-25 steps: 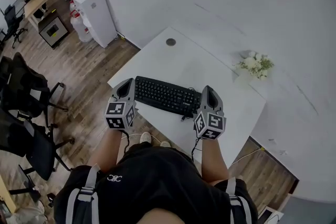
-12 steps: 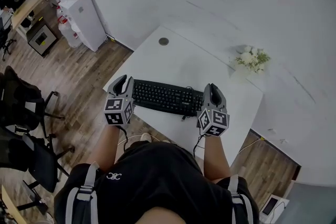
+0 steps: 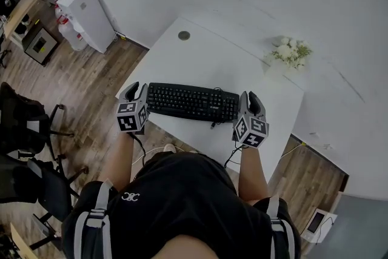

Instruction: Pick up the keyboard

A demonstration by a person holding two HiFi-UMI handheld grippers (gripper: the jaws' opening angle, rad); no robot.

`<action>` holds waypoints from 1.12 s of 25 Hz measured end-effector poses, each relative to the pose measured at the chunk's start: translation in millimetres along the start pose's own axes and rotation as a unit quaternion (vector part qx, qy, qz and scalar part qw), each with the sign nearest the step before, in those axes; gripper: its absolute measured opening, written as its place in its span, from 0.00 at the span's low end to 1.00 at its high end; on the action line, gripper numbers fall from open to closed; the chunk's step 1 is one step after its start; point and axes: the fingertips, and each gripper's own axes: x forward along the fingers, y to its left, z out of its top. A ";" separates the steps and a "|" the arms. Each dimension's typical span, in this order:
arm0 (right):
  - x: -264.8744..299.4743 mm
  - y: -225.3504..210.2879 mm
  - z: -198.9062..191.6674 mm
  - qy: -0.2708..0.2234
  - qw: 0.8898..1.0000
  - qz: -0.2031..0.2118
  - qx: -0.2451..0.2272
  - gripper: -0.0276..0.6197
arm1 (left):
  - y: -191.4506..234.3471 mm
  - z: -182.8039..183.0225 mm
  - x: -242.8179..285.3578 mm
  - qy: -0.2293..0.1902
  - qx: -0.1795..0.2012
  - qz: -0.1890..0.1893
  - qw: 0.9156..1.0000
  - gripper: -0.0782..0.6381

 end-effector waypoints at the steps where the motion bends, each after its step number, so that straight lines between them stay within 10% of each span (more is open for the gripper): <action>1: 0.7 -2.9 -7.2 0.007 1.000 -0.005 0.002 0.19 | 2.1 -6.7 3.4 0.010 0.002 0.000 1.000 0.29; 15: 20.5 -32.3 -119.7 0.142 0.989 -0.038 -0.007 0.19 | 10.3 -108.5 49.7 0.161 0.024 -0.024 0.986 0.29; 28: 48.2 -48.8 -181.8 0.239 0.970 -0.039 -0.024 0.19 | 30.3 -152.8 79.6 0.219 -0.016 -0.020 0.975 0.29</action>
